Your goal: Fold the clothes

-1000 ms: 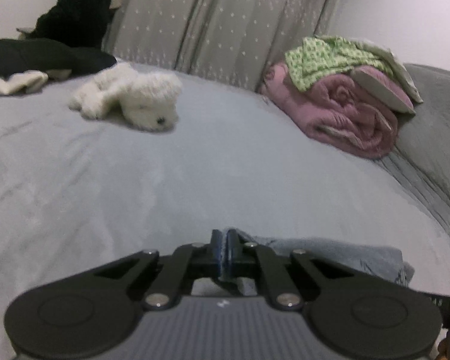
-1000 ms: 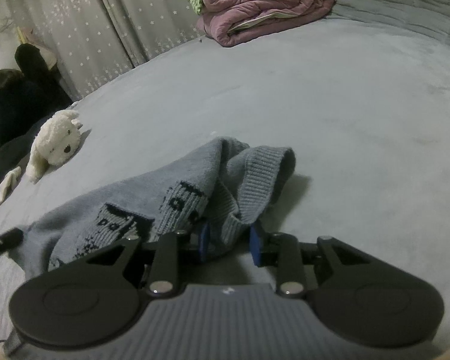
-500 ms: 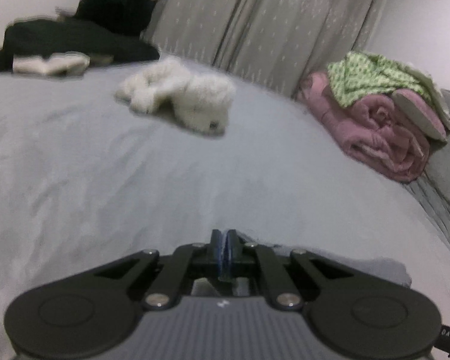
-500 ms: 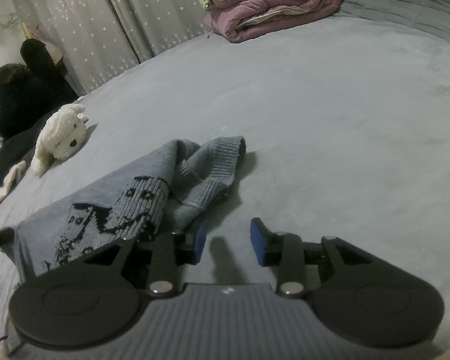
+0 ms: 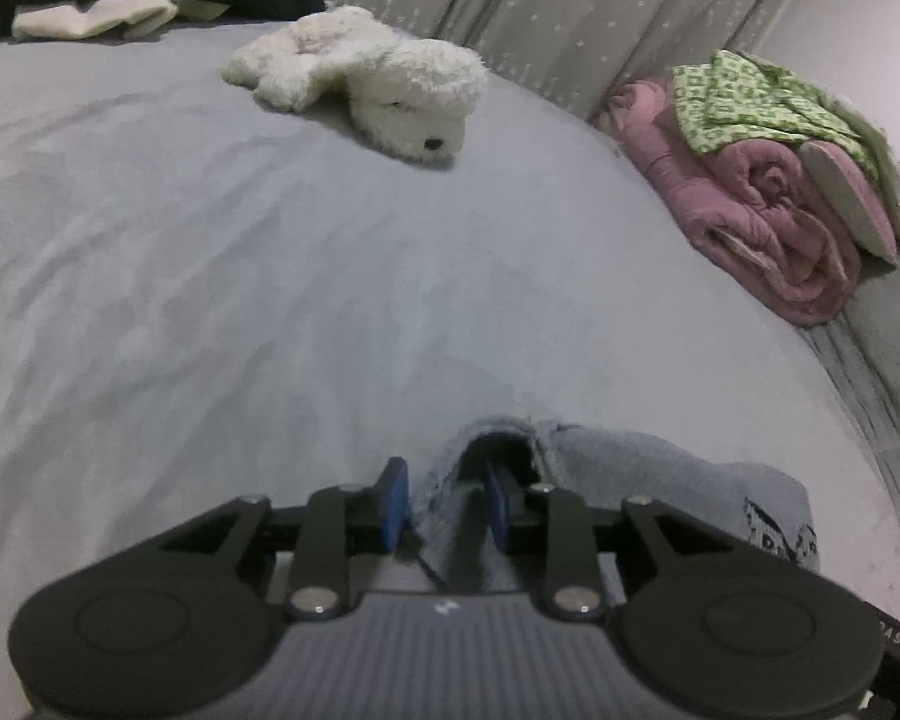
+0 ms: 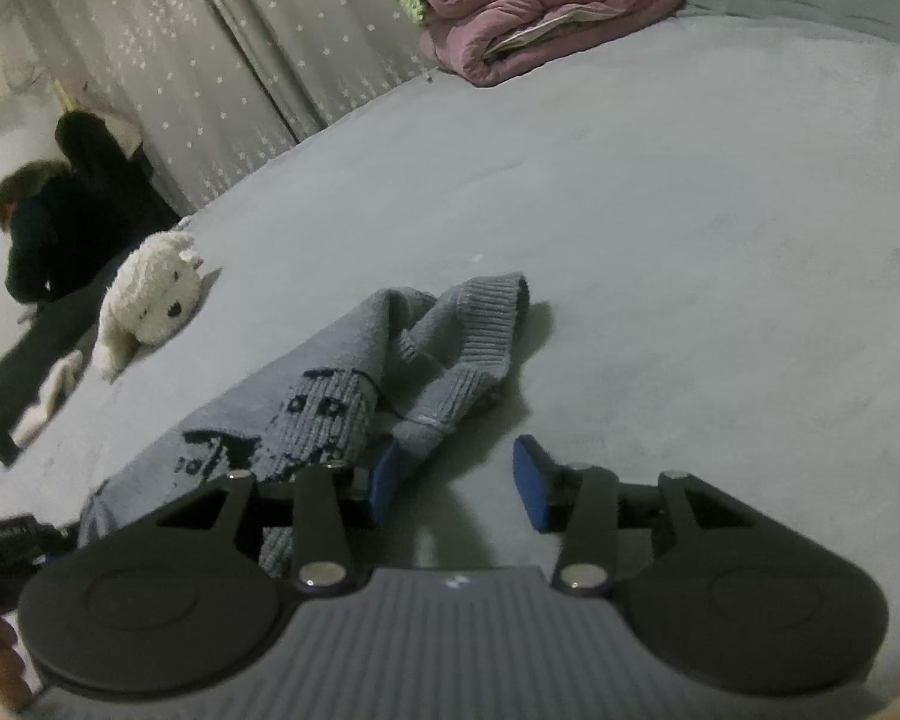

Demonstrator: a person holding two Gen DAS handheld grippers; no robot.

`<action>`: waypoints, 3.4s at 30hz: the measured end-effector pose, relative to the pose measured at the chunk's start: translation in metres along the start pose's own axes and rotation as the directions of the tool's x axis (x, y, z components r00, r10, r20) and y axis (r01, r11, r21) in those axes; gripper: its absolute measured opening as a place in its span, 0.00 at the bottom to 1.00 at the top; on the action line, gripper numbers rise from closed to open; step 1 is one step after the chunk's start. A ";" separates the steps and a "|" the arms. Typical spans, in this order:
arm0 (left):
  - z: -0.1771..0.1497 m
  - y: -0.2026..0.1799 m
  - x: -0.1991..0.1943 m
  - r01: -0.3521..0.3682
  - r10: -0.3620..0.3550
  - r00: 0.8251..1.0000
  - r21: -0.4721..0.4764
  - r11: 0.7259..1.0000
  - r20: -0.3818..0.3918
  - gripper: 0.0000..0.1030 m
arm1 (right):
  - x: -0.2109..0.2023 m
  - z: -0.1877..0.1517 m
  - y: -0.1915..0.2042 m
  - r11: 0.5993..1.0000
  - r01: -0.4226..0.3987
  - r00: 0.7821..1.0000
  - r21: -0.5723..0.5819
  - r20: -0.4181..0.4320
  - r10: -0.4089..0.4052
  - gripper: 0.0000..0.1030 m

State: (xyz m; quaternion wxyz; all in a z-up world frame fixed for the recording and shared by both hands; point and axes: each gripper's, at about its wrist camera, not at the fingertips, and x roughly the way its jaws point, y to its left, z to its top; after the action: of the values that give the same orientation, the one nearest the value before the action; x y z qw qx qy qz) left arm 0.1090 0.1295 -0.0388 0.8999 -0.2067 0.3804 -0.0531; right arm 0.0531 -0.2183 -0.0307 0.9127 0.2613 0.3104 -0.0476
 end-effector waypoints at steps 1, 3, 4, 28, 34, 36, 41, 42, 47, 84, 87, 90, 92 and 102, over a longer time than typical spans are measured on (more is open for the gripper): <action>0.002 -0.001 -0.004 0.011 -0.011 1.000 -0.004 1.000 0.010 0.26 | -0.002 0.001 -0.001 1.000 -0.009 1.000 0.014 0.001 0.009 0.45; 0.005 -0.003 -0.013 0.051 -0.050 0.998 -0.014 0.999 0.030 0.27 | -0.006 0.004 -0.001 0.999 -0.028 1.000 0.035 0.007 0.027 0.45; 0.007 -0.003 -0.016 0.077 -0.077 0.997 -0.021 0.997 0.033 0.27 | -0.009 0.005 -0.001 0.998 -0.039 0.999 0.045 0.009 0.038 0.45; -0.031 -0.035 -0.017 0.189 -0.168 0.971 0.117 0.975 -0.169 0.30 | -0.088 -0.056 0.085 0.823 -0.317 0.941 -0.470 -0.266 0.211 0.46; -0.046 -0.031 -0.031 0.192 -0.156 0.969 0.189 0.963 -0.191 0.06 | -0.099 -0.075 0.086 0.741 -0.353 0.926 -0.572 -0.326 0.190 0.07; -0.049 -0.029 -0.036 0.196 -0.157 0.968 0.197 0.961 -0.194 0.06 | -0.107 -0.080 0.084 0.723 -0.377 0.917 -0.579 -0.342 0.205 0.07; -0.038 -0.020 -0.062 0.243 -0.222 0.964 0.146 0.959 -0.144 0.05 | -0.136 -0.083 0.078 0.689 -0.464 0.879 -0.557 -0.383 0.282 0.06; -0.037 -0.018 -0.068 0.247 -0.229 0.965 0.145 0.958 -0.128 0.05 | -0.141 -0.083 0.076 0.683 -0.481 0.870 -0.550 -0.393 0.296 0.06; -0.028 -0.003 -0.095 0.276 -0.271 0.961 0.095 0.956 -0.061 0.05 | -0.163 -0.088 0.064 0.637 -0.564 0.820 -0.526 -0.449 0.355 0.06; -0.074 0.026 -0.117 0.448 -0.290 0.836 0.274 0.851 -0.466 0.25 | -0.170 -0.043 0.002 0.699 -0.539 0.829 -0.469 -0.441 0.343 0.21; -0.061 0.033 -0.113 0.440 -0.324 0.847 0.214 0.872 -0.421 0.42 | -0.171 -0.031 -0.005 0.722 -0.539 0.835 -0.434 -0.387 0.391 0.48; -0.050 0.036 -0.104 0.399 -0.316 0.868 0.158 0.903 -0.383 0.47 | -0.164 -0.016 -0.010 0.747 -0.550 0.832 -0.375 -0.329 0.447 0.48; -0.043 0.036 -0.092 0.351 -0.292 0.887 0.114 0.929 -0.357 0.48 | -0.153 -0.008 -0.011 0.777 -0.535 0.841 -0.332 -0.296 0.453 0.48; -0.023 0.030 -0.037 0.151 -0.171 0.957 -0.102 0.983 -0.232 0.46 | -0.048 0.017 -0.024 0.950 -0.313 0.925 -0.004 -0.227 0.304 0.48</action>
State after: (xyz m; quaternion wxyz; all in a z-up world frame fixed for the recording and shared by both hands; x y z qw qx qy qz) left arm 0.0647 0.1586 -0.0412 0.8305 -0.2665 0.4702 -0.1349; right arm 0.0177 -0.2514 -0.0019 0.8732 0.2920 0.3669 0.1326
